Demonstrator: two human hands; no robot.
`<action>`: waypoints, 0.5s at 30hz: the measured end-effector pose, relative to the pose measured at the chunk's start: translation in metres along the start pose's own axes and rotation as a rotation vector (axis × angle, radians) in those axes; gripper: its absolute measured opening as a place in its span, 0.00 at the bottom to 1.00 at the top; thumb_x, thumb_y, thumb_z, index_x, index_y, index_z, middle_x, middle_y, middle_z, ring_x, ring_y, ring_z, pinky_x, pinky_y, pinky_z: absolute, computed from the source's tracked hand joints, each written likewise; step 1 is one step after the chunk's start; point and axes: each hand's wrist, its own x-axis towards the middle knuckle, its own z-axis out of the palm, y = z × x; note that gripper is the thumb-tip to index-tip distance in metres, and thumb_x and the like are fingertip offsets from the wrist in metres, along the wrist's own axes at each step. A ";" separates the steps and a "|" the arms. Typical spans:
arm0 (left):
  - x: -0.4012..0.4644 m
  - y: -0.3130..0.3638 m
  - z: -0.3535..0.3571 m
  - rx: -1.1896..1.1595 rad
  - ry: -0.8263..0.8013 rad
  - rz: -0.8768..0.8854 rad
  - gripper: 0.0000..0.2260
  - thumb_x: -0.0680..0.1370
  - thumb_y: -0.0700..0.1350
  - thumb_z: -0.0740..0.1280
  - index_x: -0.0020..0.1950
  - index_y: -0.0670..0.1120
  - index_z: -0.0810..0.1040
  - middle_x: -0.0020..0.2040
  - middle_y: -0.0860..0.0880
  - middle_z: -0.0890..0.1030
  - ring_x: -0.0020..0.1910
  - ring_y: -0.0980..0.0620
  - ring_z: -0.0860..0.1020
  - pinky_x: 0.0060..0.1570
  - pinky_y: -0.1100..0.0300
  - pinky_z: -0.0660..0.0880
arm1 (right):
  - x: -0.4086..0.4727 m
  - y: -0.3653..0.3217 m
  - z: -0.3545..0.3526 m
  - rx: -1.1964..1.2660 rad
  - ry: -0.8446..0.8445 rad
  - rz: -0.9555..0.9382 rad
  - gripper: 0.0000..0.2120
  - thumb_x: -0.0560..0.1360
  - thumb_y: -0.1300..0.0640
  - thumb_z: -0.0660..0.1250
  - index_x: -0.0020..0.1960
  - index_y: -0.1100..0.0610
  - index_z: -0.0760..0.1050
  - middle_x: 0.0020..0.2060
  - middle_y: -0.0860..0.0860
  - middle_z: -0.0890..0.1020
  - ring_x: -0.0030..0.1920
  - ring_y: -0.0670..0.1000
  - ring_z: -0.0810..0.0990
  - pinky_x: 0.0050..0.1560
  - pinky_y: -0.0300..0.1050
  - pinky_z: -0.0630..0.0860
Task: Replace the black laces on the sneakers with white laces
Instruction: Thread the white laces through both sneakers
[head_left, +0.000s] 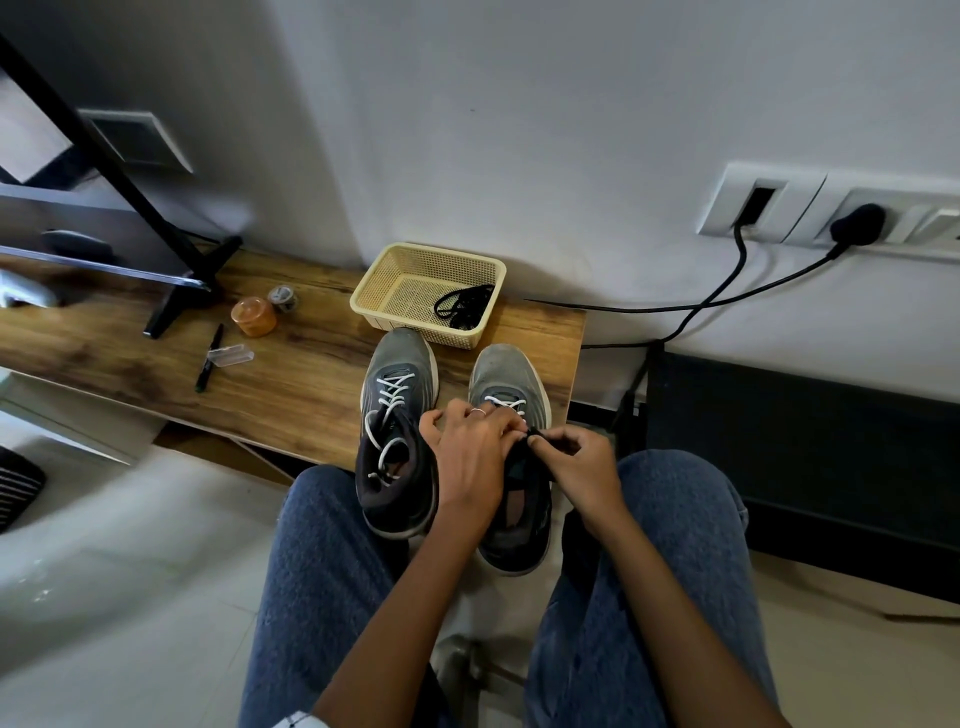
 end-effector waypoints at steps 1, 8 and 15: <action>-0.001 0.000 0.000 -0.005 0.000 0.004 0.04 0.78 0.51 0.66 0.48 0.56 0.80 0.46 0.60 0.78 0.49 0.65 0.59 0.56 0.61 0.48 | 0.000 0.000 0.000 -0.001 -0.003 0.001 0.02 0.72 0.59 0.72 0.42 0.57 0.83 0.37 0.51 0.84 0.41 0.50 0.83 0.43 0.44 0.79; 0.002 -0.002 -0.002 0.006 -0.025 -0.053 0.07 0.77 0.53 0.66 0.51 0.58 0.82 0.50 0.57 0.82 0.56 0.56 0.70 0.54 0.55 0.53 | -0.001 0.000 0.000 0.038 0.001 0.033 0.02 0.72 0.58 0.72 0.42 0.56 0.83 0.38 0.51 0.84 0.42 0.50 0.83 0.43 0.44 0.79; 0.007 -0.009 -0.010 -0.164 -0.071 -0.040 0.09 0.74 0.51 0.71 0.54 0.58 0.79 0.40 0.58 0.83 0.51 0.59 0.75 0.52 0.58 0.53 | -0.001 0.000 0.000 0.049 -0.003 0.040 0.02 0.72 0.59 0.72 0.42 0.57 0.83 0.38 0.53 0.84 0.42 0.51 0.83 0.43 0.46 0.78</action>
